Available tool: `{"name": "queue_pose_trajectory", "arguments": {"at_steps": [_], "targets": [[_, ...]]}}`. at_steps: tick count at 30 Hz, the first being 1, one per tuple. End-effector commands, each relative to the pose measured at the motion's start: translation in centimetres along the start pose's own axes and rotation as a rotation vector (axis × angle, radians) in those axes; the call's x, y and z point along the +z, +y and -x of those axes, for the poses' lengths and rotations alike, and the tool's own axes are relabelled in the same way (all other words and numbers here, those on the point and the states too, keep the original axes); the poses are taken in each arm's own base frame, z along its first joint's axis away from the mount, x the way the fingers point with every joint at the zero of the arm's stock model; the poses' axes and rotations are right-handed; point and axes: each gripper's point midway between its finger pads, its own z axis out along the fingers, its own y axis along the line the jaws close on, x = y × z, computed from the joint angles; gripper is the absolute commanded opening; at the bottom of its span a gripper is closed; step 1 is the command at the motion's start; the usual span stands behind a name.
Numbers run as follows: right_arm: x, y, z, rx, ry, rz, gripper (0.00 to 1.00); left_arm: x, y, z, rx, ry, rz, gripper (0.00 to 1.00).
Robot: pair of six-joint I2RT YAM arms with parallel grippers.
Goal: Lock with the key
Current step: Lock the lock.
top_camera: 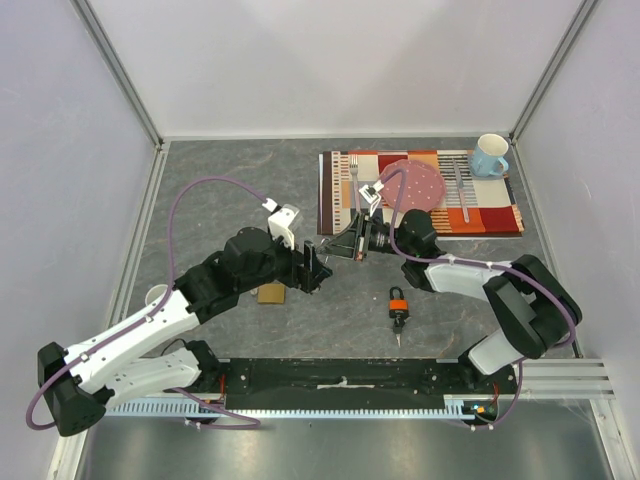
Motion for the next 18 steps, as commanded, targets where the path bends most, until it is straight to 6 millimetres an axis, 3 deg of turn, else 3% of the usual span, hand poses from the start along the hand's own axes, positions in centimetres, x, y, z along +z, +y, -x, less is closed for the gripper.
{"name": "queue_pose_trajectory", "arguments": {"at_steps": [1,2,8,18], "targets": [[-0.08,1.01,0.96,-0.078,-0.035,0.001,0.00,-0.24,-0.50,1.78,-0.007,-0.070,-0.011,0.91],[-0.11,1.07,1.08,-0.081,-0.038,-0.001,0.00,-0.20,-0.04,1.81,-0.021,-0.076,0.017,0.97],[-0.21,1.07,1.37,-0.093,-0.047,-0.024,0.00,0.16,-0.04,1.59,-0.032,-0.070,0.011,0.98],[-0.35,1.48,1.91,-0.115,-0.065,-0.038,0.00,0.52,-0.29,1.26,-0.015,-0.077,-0.022,0.89]]}}
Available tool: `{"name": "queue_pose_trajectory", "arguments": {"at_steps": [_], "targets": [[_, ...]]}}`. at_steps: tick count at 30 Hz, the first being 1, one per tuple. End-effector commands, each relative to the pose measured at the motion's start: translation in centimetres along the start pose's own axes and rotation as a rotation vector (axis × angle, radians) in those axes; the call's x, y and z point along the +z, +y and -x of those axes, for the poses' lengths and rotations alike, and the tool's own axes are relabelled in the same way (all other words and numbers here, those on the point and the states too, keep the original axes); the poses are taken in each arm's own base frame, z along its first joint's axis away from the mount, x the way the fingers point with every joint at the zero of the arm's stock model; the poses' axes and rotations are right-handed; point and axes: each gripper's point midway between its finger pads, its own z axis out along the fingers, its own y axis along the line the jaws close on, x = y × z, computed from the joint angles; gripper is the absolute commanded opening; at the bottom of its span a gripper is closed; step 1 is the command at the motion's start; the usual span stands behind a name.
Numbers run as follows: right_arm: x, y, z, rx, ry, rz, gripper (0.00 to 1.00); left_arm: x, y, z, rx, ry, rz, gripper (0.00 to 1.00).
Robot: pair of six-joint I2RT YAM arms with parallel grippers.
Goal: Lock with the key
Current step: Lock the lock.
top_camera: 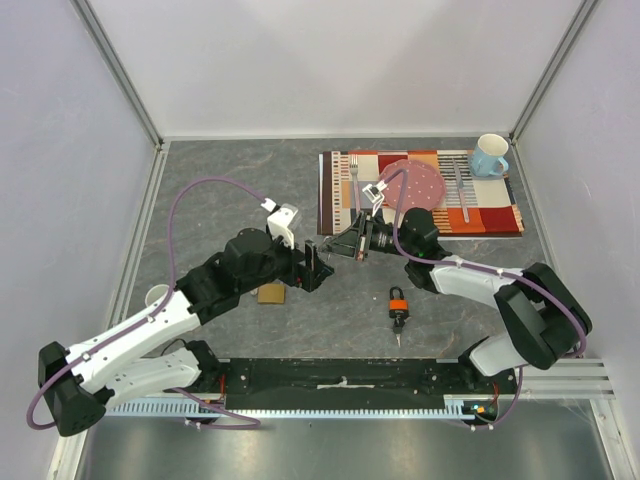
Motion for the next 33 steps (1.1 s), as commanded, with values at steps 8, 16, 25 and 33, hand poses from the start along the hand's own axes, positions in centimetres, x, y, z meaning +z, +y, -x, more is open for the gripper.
{"name": "queue_pose_trajectory", "arguments": {"at_steps": [8,16,25,33], "targets": [[0.0,2.7,2.1,-0.084,-0.068,0.055,0.00,1.7,-0.5,-0.8,-0.012,-0.011,-0.061,0.62],[-0.1,2.6,2.1,-0.077,-0.070,0.056,0.00,1.7,-0.3,-0.5,-0.020,-0.050,-0.075,0.43],[-0.1,2.5,2.1,-0.066,-0.084,0.061,0.00,1.8,0.1,-1.0,-0.030,-0.051,-0.080,0.02],[-0.1,1.6,1.8,-0.047,-0.083,0.036,0.16,1.5,0.2,-1.2,-0.049,-0.066,-0.103,0.02]]}}
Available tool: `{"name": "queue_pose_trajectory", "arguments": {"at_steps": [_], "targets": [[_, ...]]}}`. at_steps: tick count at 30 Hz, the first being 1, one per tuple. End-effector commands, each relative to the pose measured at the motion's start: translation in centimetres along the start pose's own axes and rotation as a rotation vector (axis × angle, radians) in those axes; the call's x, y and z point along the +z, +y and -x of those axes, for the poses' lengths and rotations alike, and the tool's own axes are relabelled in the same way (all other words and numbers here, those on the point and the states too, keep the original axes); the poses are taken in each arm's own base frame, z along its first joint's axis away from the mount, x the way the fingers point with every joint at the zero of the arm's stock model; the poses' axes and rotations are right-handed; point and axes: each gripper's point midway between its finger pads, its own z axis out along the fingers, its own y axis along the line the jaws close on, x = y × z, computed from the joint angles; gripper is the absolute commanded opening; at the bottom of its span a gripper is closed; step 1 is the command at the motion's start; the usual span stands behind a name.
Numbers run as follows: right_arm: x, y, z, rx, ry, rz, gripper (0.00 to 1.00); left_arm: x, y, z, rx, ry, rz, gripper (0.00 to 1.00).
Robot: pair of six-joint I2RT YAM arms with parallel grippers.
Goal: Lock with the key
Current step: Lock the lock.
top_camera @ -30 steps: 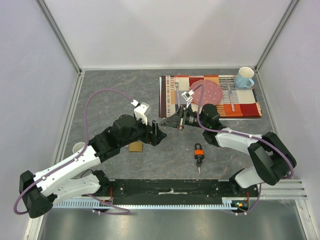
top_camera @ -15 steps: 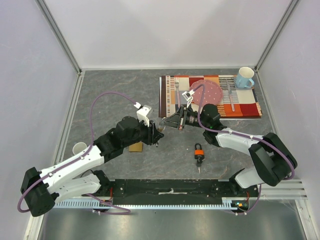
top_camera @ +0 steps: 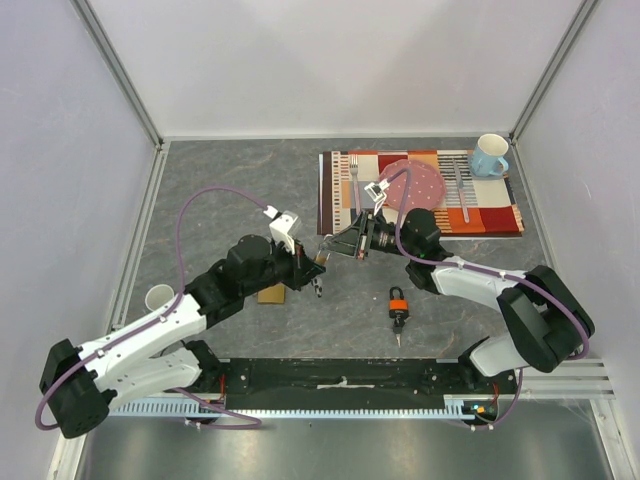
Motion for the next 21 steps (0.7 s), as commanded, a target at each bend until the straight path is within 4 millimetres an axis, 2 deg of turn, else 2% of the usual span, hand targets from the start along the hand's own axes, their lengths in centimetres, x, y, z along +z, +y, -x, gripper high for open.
{"name": "queue_pose_trajectory", "arguments": {"at_steps": [1,2,3,4,5,7,8,9,11,13,19,21], "targets": [[0.0,1.1,1.0,-0.042,-0.048,0.034,0.23,-0.2,-0.4,0.8,-0.034,-0.043,-0.045,0.02],[-0.1,0.9,0.9,-0.041,-0.048,0.029,0.30,-0.2,-0.3,0.6,-0.041,-0.035,-0.048,0.02],[-0.1,0.8,1.0,-0.044,-0.050,0.023,0.46,-0.1,-0.1,0.4,-0.048,-0.028,-0.049,0.02],[-0.1,0.7,0.9,-0.046,-0.050,0.018,0.52,-0.1,-0.1,0.5,-0.060,-0.035,-0.067,0.02],[-0.2,0.6,0.9,-0.047,-0.051,0.010,0.65,0.0,0.1,0.4,-0.069,-0.029,-0.075,0.02],[-0.3,0.2,1.0,-0.059,-0.055,-0.017,0.78,0.0,0.3,0.2,-0.096,-0.019,-0.108,0.02],[-0.3,0.0,1.1,-0.064,-0.057,-0.032,0.88,0.0,0.4,0.0,-0.106,-0.010,-0.120,0.02],[-0.5,-0.6,0.8,-0.073,-0.045,-0.067,0.92,-0.1,0.0,-0.3,-0.114,0.007,-0.155,0.02],[-0.7,-1.2,1.2,-0.093,-0.059,-0.120,0.98,-0.1,0.3,-0.4,-0.121,0.015,-0.172,0.02],[-1.2,-1.9,1.2,-0.122,-0.053,-0.173,0.98,-0.4,0.3,-0.5,-0.125,0.029,-0.213,0.02],[-2.0,-1.5,1.7,-0.175,-0.042,-0.218,0.98,-1.6,0.6,-0.2,-0.147,0.009,-0.269,0.02],[-2.1,-1.1,1.7,-0.185,-0.038,-0.215,0.98,-2.2,0.2,-0.3,-0.146,0.004,-0.316,0.02]]}}
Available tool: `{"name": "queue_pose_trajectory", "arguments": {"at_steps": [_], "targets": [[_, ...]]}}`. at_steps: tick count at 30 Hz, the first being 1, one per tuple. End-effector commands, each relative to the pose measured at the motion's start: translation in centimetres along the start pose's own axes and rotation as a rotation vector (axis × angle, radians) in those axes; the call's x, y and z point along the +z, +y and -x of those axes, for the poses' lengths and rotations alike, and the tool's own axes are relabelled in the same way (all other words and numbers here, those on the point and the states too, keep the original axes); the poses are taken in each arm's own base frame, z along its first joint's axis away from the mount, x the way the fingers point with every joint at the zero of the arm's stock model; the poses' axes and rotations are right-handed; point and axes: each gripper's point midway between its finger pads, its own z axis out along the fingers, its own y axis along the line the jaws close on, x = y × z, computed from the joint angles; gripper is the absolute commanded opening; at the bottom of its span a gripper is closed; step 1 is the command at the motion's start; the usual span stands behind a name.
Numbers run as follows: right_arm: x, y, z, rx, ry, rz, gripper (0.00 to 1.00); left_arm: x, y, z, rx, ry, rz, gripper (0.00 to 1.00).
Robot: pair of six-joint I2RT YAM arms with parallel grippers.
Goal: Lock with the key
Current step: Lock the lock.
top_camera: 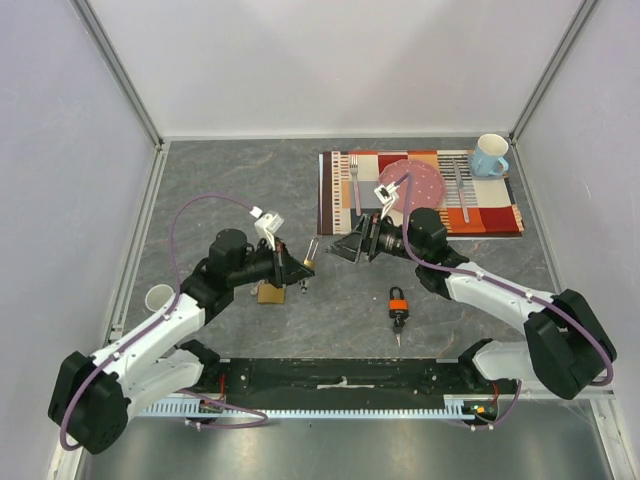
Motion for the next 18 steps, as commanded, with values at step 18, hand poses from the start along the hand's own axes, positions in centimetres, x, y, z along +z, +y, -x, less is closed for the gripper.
{"name": "queue_pose_trajectory", "arguments": {"at_steps": [18], "targets": [[-0.6,7.5,0.3,-0.106,0.071,0.333,0.81,-2.8,-7.1,1.1,0.088,-0.008,-0.421,0.02]]}}
